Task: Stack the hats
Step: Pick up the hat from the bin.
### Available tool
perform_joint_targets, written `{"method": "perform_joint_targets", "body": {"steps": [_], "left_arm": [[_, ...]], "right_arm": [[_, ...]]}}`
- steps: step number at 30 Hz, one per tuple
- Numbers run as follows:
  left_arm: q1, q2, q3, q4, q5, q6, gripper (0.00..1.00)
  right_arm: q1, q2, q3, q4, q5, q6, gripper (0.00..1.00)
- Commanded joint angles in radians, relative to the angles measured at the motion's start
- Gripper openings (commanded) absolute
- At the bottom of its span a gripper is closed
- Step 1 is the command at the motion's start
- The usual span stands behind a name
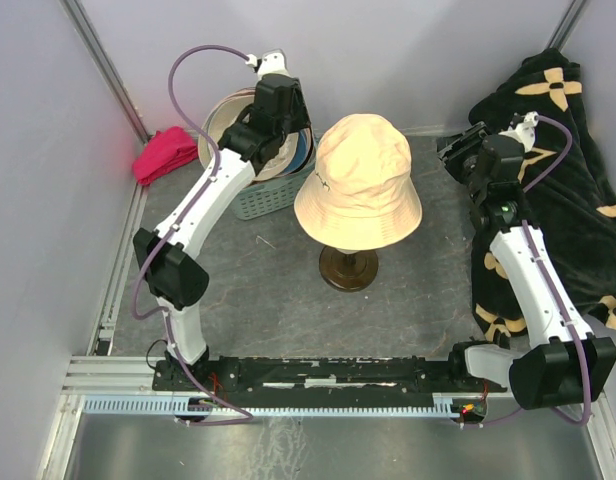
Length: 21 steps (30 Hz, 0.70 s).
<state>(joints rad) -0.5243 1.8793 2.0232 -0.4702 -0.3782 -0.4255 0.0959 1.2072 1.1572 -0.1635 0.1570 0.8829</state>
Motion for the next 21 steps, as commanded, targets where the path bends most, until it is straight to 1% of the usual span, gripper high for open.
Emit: {"method": "perform_joint_targets", "body": {"steps": [1, 11, 19, 21], "left_arm": [[-0.026, 0.031, 0.084, -0.015, -0.065, 0.085, 0.52], [-0.075, 0.069, 0.083, -0.057, -0.252, 0.170, 0.52], [-0.075, 0.090, 0.066, -0.056, -0.254, 0.174, 0.50], [-0.075, 0.094, 0.066, -0.056, -0.259, 0.176, 0.48]], "right_arm": [[-0.003, -0.023, 0.060, -0.004, -0.014, -0.040, 0.56], [-0.003, -0.015, 0.050, 0.011, -0.028, -0.033, 0.56], [-0.003, -0.013, 0.049, 0.013, -0.030, -0.034, 0.56], [-0.003, -0.013, 0.051, 0.013, -0.030, -0.035, 0.56]]}}
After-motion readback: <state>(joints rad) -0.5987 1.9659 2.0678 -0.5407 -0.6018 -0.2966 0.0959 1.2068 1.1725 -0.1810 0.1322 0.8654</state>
